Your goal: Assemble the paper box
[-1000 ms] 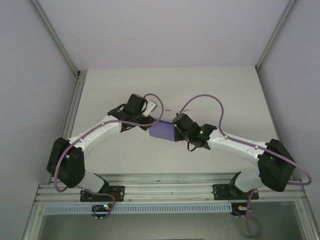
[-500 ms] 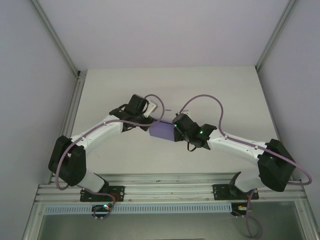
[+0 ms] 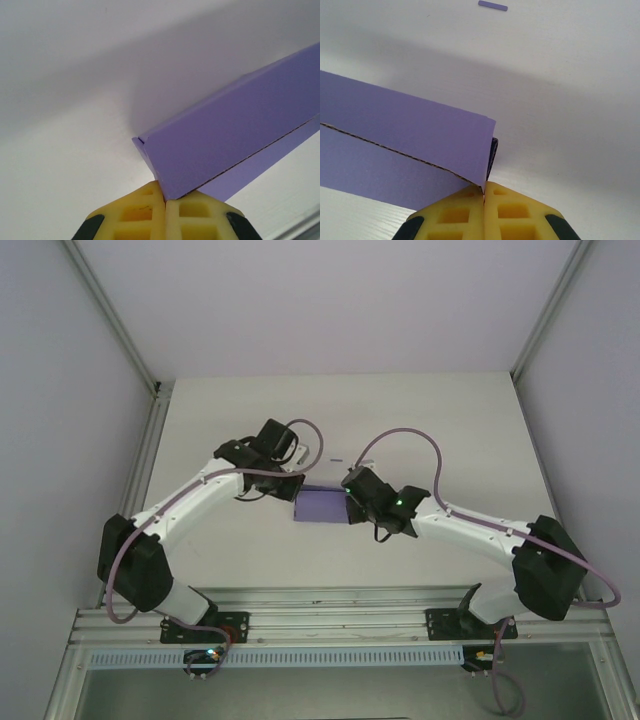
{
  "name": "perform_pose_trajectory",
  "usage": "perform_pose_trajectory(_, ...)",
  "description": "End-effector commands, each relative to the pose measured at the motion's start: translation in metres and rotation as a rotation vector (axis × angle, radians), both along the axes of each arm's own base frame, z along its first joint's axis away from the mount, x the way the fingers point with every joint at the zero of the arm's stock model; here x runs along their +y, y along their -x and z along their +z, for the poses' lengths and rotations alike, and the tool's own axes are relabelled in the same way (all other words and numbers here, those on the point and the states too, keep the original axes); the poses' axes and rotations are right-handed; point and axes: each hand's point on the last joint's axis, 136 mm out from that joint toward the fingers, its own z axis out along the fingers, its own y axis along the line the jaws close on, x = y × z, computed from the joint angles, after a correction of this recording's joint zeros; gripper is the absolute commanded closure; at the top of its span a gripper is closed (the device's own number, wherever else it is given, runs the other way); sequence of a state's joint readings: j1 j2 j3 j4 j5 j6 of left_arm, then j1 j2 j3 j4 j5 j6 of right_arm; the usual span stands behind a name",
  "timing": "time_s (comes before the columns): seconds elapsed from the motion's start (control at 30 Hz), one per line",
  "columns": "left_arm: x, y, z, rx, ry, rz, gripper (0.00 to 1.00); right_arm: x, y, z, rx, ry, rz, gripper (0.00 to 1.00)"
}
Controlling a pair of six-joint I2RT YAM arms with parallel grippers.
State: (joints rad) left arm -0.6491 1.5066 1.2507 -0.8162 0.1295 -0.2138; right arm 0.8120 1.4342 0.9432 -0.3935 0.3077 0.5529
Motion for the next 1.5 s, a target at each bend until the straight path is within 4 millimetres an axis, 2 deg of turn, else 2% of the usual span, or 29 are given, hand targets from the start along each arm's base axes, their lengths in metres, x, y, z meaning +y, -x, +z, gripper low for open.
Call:
perform_pose_trajectory(0.0, 0.009, 0.023, -0.005, 0.169, 0.029, 0.084, 1.0, -0.042, 0.026, -0.036, 0.136, 0.23, -0.007, 1.0)
perform_pose_trajectory(0.13, -0.003, 0.035, -0.007, 0.3, 0.182, 0.119, 1.0, -0.036, 0.023, -0.025, 0.102, 0.217, 0.017, 1.0)
perform_pose_trajectory(0.23, -0.005, 0.035, -0.003, 0.41, 0.298, 0.186, 1.0, -0.035, 0.024, -0.029, 0.11, 0.234, 0.028, 1.0)
perform_pose_trajectory(0.4, -0.005, 0.025, 0.009, 0.426, 0.401, 0.239, 1.0, -0.034, 0.029, -0.038, 0.129, 0.258, 0.029, 1.0)
perform_pose_trajectory(0.57, 0.002, 0.025, -0.008, 0.447, 0.358, 0.293, 1.0, -0.031, 0.03, -0.036, 0.12, 0.247, 0.033, 1.0)
perform_pose_trajectory(0.73, 0.018, 0.03, -0.022, 0.375, 0.184, 0.272, 1.0, -0.032, 0.029, -0.034, 0.112, 0.249, 0.032, 1.0)
perform_pose_trajectory(0.83, 0.014, 0.039, -0.033, 0.362, 0.132, 0.246, 1.0, -0.03, 0.029, -0.035, 0.113, 0.243, 0.028, 1.0)
perform_pose_trajectory(1.0, 0.016, 0.056, -0.061, 0.374, 0.09, 0.292, 1.0, -0.028, 0.032, -0.04, 0.124, 0.223, 0.024, 1.0)
perform_pose_trajectory(1.13, 0.019, 0.068, -0.076, 0.354, 0.053, 0.33, 1.0, -0.025, 0.035, -0.044, 0.132, 0.219, 0.024, 1.0)
perform_pose_trajectory(1.27, 0.005, 0.075, -0.078, 0.383, 0.115, 0.346, 1.0, -0.021, 0.037, -0.047, 0.139, 0.214, 0.031, 1.0)
perform_pose_trajectory(1.4, -0.009, 0.078, -0.058, 0.356, 0.15, 0.306, 1.0, -0.02, 0.037, -0.045, 0.132, 0.216, 0.025, 1.0)
perform_pose_trajectory(1.47, -0.004, 0.081, -0.058, 0.336, 0.108, 0.3, 1.0, -0.02, 0.037, -0.045, 0.129, 0.211, 0.023, 1.0)
